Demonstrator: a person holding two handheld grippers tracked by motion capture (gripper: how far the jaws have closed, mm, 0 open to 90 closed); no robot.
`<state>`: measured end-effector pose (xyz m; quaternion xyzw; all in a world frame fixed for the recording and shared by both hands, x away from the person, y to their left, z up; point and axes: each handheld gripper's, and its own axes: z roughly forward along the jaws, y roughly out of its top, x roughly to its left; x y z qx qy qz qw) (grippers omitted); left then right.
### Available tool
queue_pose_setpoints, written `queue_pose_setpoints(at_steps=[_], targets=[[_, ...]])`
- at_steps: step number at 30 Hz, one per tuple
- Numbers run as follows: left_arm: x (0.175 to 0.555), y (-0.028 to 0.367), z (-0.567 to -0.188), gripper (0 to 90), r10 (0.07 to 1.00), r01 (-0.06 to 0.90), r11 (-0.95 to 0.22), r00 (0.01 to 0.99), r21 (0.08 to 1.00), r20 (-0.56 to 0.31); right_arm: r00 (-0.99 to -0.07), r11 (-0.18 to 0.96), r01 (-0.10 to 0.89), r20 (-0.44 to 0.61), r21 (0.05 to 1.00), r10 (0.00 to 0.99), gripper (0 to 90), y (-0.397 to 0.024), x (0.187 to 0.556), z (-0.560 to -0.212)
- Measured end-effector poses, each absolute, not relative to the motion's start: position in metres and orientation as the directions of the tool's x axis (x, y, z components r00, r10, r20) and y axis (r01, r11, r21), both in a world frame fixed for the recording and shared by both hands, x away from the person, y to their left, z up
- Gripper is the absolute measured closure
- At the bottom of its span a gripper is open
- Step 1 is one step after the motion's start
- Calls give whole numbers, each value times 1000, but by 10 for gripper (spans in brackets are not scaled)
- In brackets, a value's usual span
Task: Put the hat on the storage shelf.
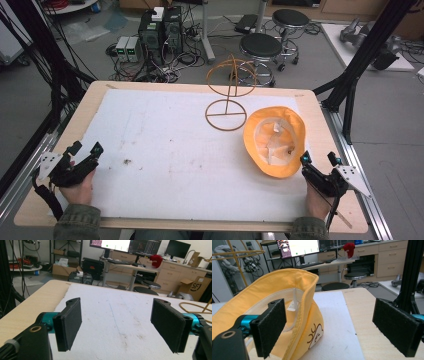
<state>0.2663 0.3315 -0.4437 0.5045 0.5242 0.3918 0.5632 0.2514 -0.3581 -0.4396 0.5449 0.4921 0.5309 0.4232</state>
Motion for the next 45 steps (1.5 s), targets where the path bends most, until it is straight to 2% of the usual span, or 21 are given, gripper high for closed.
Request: queue_pose_setpoints(at_steps=[13, 18, 22, 33, 41, 45], targets=[[270, 330, -444, 254, 970, 92, 179, 152, 979, -192, -71, -165, 34, 167, 986, 983, 106, -354, 253, -426], [270, 330, -444, 253, 969, 94, 181, 153, 979, -194, -77, -88, 16, 89, 996, 993, 106, -345, 258, -413], [271, 330, -445, 254, 969, 95, 180, 153, 979, -193, -57, -66, 24, 67, 998, 996, 107, -342, 262, -410], [271, 330, -444, 253, 969, 94, 181, 156, 979, -194, -115, -100, 54, 106, 994, 988, 107, -338, 270, -399], [269, 331, -444, 253, 971, 92, 175, 147, 980, -187, -117, -132, 79, 141, 988, 983, 107, -343, 277, -389], [269, 330, -444, 253, 973, 90, 168, 145, 982, -180, -112, -147, 122, 161, 982, 981, 107, -347, 285, -389]])
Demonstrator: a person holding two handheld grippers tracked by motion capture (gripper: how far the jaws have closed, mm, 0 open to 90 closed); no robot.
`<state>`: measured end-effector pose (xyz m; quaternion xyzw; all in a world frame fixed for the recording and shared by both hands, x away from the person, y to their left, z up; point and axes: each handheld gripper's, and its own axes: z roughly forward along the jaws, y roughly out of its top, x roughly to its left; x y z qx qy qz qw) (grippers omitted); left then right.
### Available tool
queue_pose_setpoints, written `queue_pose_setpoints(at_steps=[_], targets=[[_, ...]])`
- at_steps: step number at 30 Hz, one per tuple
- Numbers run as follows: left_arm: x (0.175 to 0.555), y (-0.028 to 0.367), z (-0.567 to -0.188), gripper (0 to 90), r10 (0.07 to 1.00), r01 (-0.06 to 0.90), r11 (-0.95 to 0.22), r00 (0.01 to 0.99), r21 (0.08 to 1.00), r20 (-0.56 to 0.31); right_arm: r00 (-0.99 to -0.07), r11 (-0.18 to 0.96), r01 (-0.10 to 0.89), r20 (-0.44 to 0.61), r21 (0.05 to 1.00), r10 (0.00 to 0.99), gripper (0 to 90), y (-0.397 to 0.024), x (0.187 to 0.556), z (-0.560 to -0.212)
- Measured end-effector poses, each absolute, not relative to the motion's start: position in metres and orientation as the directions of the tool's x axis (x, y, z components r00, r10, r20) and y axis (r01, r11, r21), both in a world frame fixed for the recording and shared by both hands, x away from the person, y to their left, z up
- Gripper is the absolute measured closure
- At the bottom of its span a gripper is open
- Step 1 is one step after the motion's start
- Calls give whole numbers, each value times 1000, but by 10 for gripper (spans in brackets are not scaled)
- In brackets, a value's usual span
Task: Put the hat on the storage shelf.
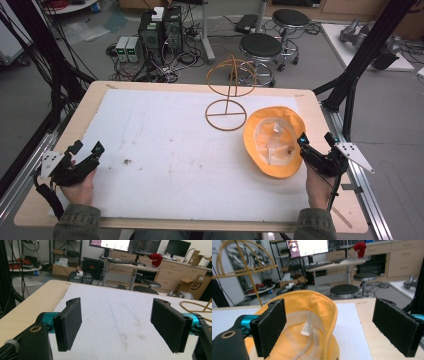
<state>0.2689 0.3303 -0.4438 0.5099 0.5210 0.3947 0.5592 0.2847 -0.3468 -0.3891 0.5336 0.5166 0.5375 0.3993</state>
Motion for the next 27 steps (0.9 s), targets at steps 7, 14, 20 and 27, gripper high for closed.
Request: queue_pose_setpoints(at_steps=[7, 14, 20, 27], targets=[[267, 332, -444, 253, 974, 87, 167, 139, 982, -178, -95, -148, 213, 171, 966, 981, 107, -351, 302, -392], [268, 333, -444, 253, 974, 90, 168, 138, 982, -180, -89, -121, 273, 150, 954, 985, 107, -348, 315, -388], [269, 333, -444, 253, 973, 89, 170, 139, 981, -182, -87, -97, 336, 133, 937, 987, 155, -345, 326, -388], [269, 333, -444, 253, 974, 91, 170, 138, 981, -181, -76, -92, 397, 132, 913, 988, 187, -345, 335, -392]])
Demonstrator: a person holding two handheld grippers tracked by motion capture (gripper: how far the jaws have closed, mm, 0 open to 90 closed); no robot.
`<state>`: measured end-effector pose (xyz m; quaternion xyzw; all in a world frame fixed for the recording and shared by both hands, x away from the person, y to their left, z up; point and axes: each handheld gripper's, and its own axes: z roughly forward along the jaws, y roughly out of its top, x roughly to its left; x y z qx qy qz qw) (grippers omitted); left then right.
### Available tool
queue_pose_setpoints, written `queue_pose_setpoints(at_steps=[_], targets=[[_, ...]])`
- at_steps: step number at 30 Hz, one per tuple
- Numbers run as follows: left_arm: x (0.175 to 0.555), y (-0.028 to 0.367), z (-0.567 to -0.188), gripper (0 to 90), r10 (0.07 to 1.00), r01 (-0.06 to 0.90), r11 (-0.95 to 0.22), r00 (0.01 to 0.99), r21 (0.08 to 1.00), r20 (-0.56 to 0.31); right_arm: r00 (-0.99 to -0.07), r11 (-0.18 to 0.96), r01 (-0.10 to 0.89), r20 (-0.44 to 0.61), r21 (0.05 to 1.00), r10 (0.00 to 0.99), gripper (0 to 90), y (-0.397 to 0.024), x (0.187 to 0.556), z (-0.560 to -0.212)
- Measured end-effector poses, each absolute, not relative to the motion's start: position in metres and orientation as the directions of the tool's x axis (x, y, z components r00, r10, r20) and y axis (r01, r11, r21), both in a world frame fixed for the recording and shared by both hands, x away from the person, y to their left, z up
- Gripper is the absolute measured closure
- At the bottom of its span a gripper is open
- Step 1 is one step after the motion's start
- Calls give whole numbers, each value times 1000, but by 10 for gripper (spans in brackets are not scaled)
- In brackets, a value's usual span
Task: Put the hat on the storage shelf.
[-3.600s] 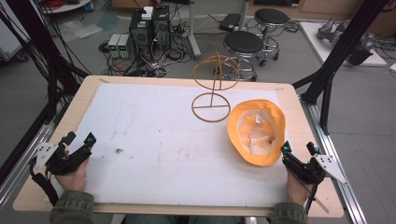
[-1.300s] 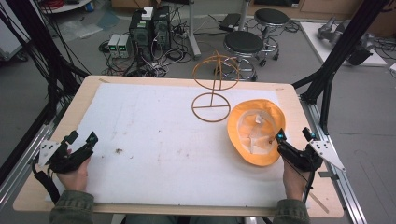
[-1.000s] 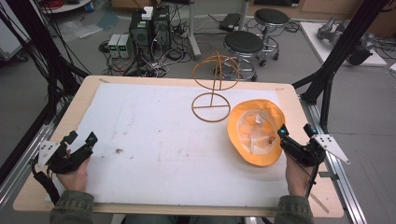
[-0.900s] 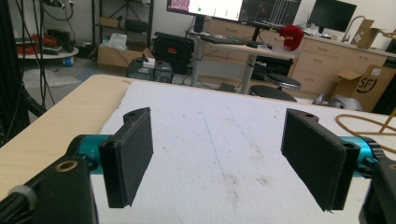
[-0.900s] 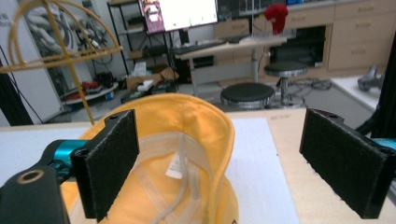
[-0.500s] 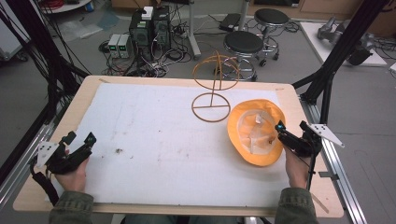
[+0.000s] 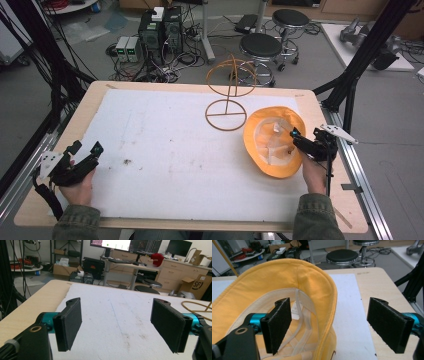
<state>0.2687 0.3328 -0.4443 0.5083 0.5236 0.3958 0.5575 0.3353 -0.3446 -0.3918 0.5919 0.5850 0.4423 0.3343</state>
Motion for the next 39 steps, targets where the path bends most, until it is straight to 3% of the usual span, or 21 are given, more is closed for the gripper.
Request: queue_pose_setpoints(at_steps=[9, 19, 26, 27, 28, 31, 39], targets=[[267, 330, -443, 255, 974, 77, 161, 146, 984, -171, -111, -112, 452, 181, 885, 977, 268, -346, 340, -396], [268, 330, -443, 256, 972, 78, 167, 153, 983, -177, -62, -192, 483, 253, 854, 966, 400, -347, 344, -400], [268, 329, -443, 256, 972, 79, 164, 157, 983, -175, -54, -177, 476, 230, 861, 972, 586, -344, 341, -399], [268, 329, -443, 256, 972, 80, 164, 157, 983, -175, -60, -167, 479, 222, 862, 973, 634, -343, 340, -399], [268, 329, -443, 256, 972, 80, 164, 158, 983, -175, -79, -139, 474, 199, 869, 977, 762, -341, 339, -398], [268, 329, -443, 256, 972, 80, 164, 159, 983, -175, -75, -124, 458, 178, 880, 981, 835, -339, 336, -398], [268, 328, -443, 257, 971, 80, 164, 161, 983, -175, -113, -124, 416, 187, 901, 976, 865, -337, 331, -394]])
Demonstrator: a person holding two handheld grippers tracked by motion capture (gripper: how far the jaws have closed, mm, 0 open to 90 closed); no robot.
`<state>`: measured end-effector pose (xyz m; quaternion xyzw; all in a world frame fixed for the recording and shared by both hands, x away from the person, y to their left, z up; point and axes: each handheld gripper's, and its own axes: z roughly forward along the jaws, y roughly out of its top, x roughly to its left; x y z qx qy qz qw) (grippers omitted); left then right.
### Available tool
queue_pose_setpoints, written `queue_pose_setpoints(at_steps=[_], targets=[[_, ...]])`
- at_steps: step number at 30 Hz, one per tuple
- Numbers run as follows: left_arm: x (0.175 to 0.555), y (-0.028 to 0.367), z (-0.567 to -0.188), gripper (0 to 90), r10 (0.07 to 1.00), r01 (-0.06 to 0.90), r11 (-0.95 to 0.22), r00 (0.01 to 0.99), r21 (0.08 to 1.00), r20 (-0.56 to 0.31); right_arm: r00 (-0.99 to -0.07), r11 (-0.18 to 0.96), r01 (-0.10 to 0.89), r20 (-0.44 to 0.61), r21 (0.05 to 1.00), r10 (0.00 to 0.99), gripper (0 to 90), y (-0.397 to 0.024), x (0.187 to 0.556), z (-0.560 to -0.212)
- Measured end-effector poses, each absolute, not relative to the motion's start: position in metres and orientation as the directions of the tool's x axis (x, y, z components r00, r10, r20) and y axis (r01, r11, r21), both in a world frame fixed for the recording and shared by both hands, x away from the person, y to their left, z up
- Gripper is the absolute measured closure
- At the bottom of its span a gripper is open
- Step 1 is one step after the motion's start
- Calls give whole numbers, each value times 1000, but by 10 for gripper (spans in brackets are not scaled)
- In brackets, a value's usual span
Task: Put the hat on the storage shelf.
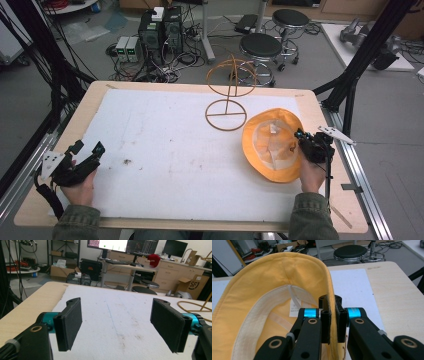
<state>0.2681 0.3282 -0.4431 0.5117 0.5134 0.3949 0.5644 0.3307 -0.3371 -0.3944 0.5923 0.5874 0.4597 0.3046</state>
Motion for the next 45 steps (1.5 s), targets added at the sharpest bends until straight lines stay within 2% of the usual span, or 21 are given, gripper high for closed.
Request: queue_pose_setpoints(at_steps=[21, 45], targets=[[269, 328, -444, 257, 970, 92, 165, 167, 982, -179, -132, -130, 392, 196, 911, 972, 864, -335, 327, -391], [272, 327, -444, 257, 968, 97, 168, 175, 981, -183, -197, -116, 303, 182, 946, 964, 864, -330, 320, -384]])
